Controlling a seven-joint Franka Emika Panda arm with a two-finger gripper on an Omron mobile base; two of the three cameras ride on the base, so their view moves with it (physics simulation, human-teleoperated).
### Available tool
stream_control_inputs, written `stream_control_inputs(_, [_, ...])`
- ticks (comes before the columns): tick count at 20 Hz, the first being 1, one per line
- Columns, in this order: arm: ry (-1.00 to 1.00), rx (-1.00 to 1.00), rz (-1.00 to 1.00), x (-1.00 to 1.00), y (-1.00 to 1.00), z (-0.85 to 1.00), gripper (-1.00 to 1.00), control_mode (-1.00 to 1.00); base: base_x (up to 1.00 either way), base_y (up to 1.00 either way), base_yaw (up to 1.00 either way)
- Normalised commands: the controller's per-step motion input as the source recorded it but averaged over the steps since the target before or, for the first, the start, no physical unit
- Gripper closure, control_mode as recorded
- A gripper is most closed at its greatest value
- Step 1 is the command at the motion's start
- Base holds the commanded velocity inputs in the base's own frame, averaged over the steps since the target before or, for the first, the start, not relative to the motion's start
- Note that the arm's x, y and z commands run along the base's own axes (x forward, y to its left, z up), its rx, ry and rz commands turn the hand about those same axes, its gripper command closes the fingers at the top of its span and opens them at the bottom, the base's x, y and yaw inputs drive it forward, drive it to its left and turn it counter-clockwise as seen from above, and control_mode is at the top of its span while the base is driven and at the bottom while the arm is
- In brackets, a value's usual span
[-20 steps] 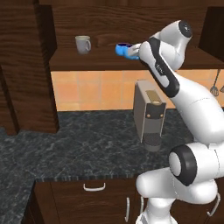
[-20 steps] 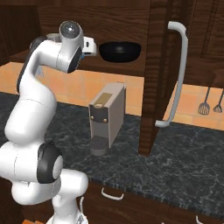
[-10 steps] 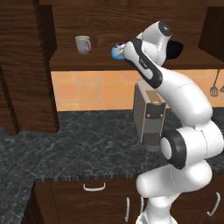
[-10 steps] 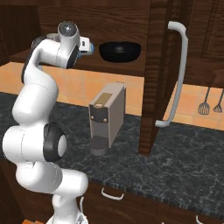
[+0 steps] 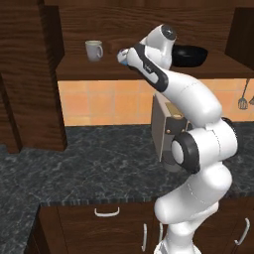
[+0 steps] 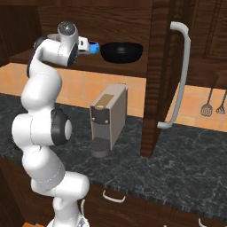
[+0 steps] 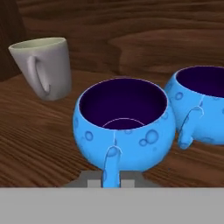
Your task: Gather all objects into one cabinet and sort the glasses and bowls to opposite sides.
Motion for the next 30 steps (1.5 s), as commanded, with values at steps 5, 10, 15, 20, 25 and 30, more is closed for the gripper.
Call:
stream_control_inputs(5, [0.04, 0.0, 0.0, 0.22, 0.23, -0.05, -1.0, -1.0, 0.0, 0.0, 0.0])
stream_control_inputs(10, [0.0, 0.0, 0.0, 0.0, 0.0, 0.0, -1.0, -1.0, 0.0, 0.0, 0.0])
stream_control_inputs(15, [0.0, 0.0, 0.0, -0.44, 0.0, 0.0, -1.0, -1.0, 0.0, 0.0, 0.0])
stream_control_inputs(20, [-0.03, 0.0, 0.0, -1.0, -0.08, -0.02, -1.0, -1.0, 0.0, 0.0, 0.0])
stream_control_inputs(25, [0.0, 0.03, -0.04, -1.0, -0.39, -0.05, -1.0, -1.0, 0.0, 0.0, 0.0])
stream_control_inputs(30, [-0.01, 0.01, -0.07, -1.0, -0.39, 0.0, -1.0, -1.0, 0.0, 0.0, 0.0])
